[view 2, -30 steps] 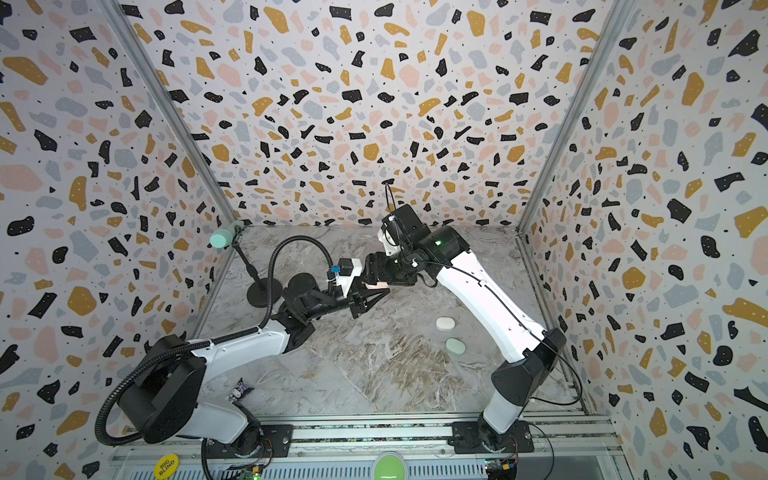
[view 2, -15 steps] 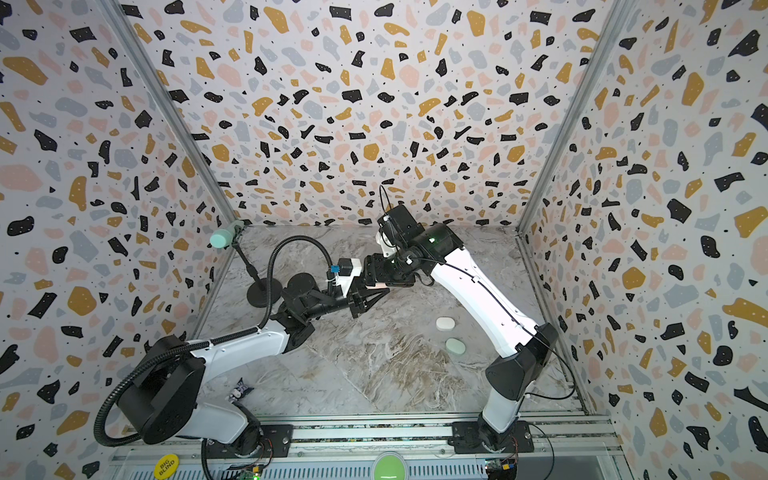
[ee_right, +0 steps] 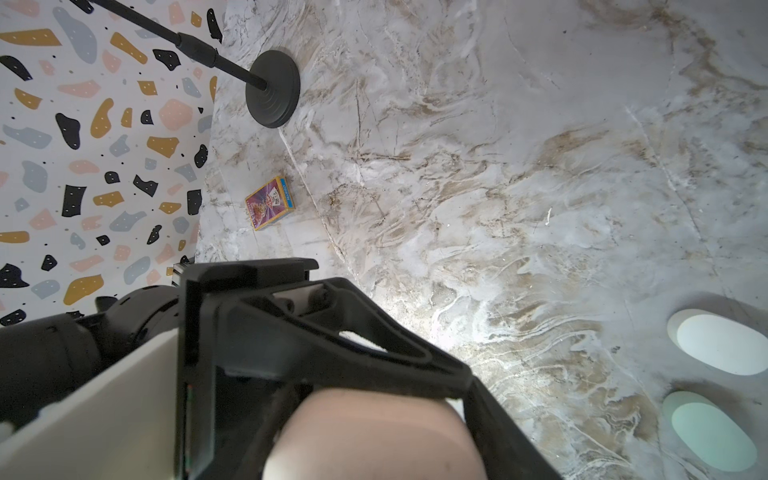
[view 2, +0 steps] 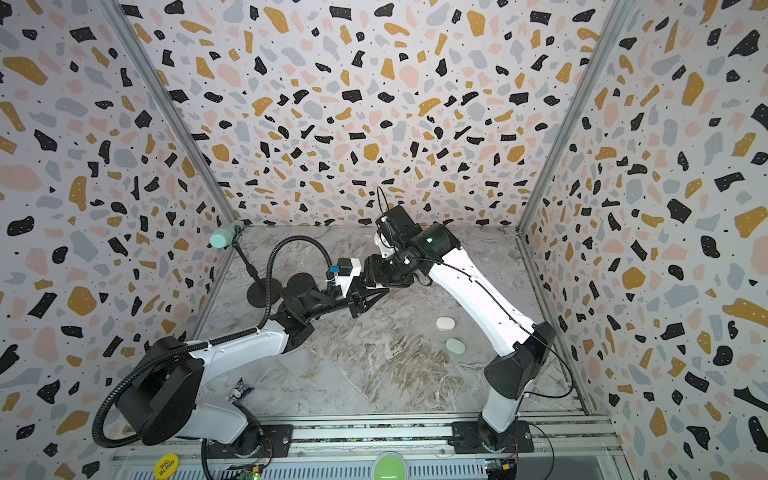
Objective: Insert the wireless bluetooth earbuds into the charging case
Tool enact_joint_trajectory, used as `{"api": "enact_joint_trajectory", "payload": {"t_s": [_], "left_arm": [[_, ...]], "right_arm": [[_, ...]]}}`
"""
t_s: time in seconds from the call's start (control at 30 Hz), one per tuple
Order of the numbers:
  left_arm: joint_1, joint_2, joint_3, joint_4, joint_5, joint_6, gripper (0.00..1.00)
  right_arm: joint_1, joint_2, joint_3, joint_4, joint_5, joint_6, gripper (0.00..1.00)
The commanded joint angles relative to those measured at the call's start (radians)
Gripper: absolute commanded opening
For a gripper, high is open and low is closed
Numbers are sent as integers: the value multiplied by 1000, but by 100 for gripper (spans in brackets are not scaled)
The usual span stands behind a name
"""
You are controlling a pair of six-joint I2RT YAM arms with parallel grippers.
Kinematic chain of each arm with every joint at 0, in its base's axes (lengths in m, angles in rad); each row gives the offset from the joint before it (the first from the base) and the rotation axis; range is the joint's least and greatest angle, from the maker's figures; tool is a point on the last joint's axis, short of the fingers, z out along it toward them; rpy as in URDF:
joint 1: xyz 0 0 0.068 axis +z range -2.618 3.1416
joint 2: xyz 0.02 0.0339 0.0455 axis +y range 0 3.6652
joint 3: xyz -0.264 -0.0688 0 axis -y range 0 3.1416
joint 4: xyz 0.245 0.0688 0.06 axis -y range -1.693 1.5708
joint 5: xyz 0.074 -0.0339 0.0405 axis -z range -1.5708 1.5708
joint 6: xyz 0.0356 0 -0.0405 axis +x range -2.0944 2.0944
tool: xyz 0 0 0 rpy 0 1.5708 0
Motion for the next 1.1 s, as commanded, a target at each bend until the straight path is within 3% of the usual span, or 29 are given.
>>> {"api": "enact_joint_trajectory", "payload": {"t_s": [0.0, 0.17, 0.33, 0.6, 0.77, 0.87, 1.07], "left_arm": [[-2, -24, 17, 2, -2, 22, 34], [-2, -88, -54, -127, -42, 34, 71], [-2, -228, -184, -211, -184, 40, 100], [2, -343, -216, -424, -505, 54, 100], [6, -343, -219, -420, -554, 49, 100], [7, -340, -219, -409, -567, 42, 100], [7, -342, -225, -404, -598, 30, 100]], "right_arm": [[-6, -28, 31, -10, 40, -10, 53], [-15, -60, -26, -10, 99, -24, 53], [-36, -163, -265, 115, 116, -16, 53], [-41, -345, -810, 464, 153, 39, 50], [17, -354, -1049, 635, 250, 65, 49], [64, -320, -1100, 660, 321, 75, 49], [94, -296, -1214, 738, 335, 123, 50]]}}
